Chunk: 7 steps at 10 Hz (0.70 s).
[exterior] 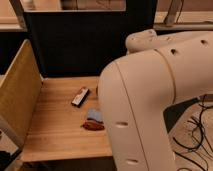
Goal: Push the ceramic bowl across the table
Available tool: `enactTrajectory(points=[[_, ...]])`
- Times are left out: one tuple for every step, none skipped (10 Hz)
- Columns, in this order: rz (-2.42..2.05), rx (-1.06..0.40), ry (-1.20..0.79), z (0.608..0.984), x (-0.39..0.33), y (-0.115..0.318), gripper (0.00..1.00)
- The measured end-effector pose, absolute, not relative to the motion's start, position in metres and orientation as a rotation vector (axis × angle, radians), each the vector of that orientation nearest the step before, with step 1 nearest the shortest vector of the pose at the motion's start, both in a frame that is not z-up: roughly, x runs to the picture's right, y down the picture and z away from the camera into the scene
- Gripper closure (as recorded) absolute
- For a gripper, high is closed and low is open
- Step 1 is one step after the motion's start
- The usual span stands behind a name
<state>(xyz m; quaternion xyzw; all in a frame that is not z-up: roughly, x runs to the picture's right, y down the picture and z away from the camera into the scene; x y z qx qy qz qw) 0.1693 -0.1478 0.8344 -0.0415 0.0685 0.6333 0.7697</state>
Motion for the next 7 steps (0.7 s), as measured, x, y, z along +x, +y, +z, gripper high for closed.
enactTrajectory(points=[[1.371,-0.089,0.151,0.835,0.17,-0.148,0.92],[1.357,-0.08,0.163,0.838,0.173,-0.148,0.98],[1.304,-0.061,0.211,0.85,0.18,-0.143,1.0],[1.262,-0.048,0.248,0.859,0.184,-0.14,1.0],[1.194,-0.028,0.309,0.875,0.185,-0.135,1.0],[1.159,-0.022,0.357,0.885,0.187,-0.129,1.0],[1.134,-0.021,0.395,0.892,0.188,-0.122,1.0]])
